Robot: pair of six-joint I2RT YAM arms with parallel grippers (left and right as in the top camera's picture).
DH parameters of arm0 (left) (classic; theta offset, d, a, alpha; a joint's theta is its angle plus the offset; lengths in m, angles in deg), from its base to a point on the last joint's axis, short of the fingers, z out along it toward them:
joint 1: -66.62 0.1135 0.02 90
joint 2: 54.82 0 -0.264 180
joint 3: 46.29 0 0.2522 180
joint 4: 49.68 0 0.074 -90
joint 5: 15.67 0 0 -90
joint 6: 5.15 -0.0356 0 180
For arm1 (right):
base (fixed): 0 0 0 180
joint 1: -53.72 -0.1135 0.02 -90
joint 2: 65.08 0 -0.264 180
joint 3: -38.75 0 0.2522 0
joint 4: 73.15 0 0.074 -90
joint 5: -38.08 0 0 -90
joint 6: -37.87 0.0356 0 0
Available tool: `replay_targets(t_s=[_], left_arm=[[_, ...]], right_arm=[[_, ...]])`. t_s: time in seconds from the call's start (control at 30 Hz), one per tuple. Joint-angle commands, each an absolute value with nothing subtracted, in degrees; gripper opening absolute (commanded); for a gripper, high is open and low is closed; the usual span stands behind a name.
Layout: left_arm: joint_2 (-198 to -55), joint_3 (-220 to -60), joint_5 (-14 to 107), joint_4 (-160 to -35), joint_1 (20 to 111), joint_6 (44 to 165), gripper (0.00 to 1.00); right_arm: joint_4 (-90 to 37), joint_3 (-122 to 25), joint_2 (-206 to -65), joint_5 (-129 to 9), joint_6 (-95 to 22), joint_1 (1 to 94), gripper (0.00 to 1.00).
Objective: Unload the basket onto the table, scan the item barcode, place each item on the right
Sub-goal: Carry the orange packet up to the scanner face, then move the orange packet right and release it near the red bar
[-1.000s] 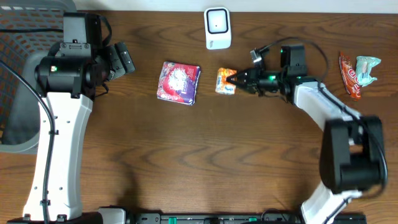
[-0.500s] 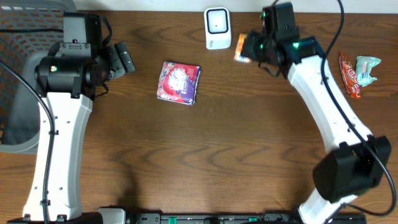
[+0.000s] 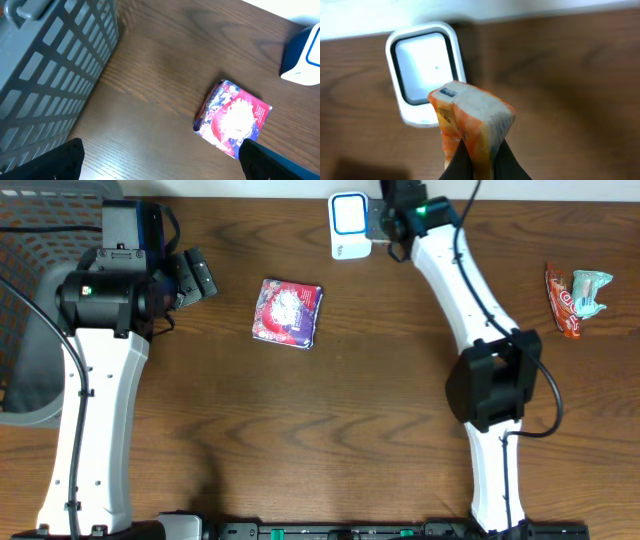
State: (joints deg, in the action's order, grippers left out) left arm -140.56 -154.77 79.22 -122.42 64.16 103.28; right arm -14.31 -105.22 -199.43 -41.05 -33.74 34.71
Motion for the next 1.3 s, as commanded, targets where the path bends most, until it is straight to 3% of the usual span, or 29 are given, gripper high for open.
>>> replay_targets(t_s=[0.0,0.3,0.6,0.8,1.17,1.23,1.27], left_arm=[[-140.89,-154.24,79.94,-122.58,64.20,104.03,0.98],[-140.89,-154.24,79.94,-122.58,64.20,104.03,0.98],[-140.89,-154.24,79.94,-122.55,64.20,104.03,0.98],[-140.89,-154.24,79.94,-122.55,64.20,104.05,0.98],[-140.89,-154.24,79.94,-122.55,64.20,104.03,0.98],[-140.89,-154.24,79.94,-122.55,64.20,104.03,0.98],[-140.89,-154.24,79.94,-122.58,64.20,104.03,0.98]], right_arm=[[-17.78,-107.78,-200.91,-33.75,-41.72,31.85,0.01],[-29.89,-107.62,-204.65,-29.20,-52.45,27.17,0.01],[-28.86,-107.78,-204.50,-17.14,-49.56,26.71,0.01],[-21.15,-107.78,-200.08,-11.15,-49.56,31.45,0.01],[6.24,-107.14,-199.23,-8.33,-49.72,48.74,0.01],[7.51,-107.10,-199.23,-8.29,-49.72,51.67,0.07],[7.51,-107.10,-199.25,-8.29,-49.69,53.29,0.16]])
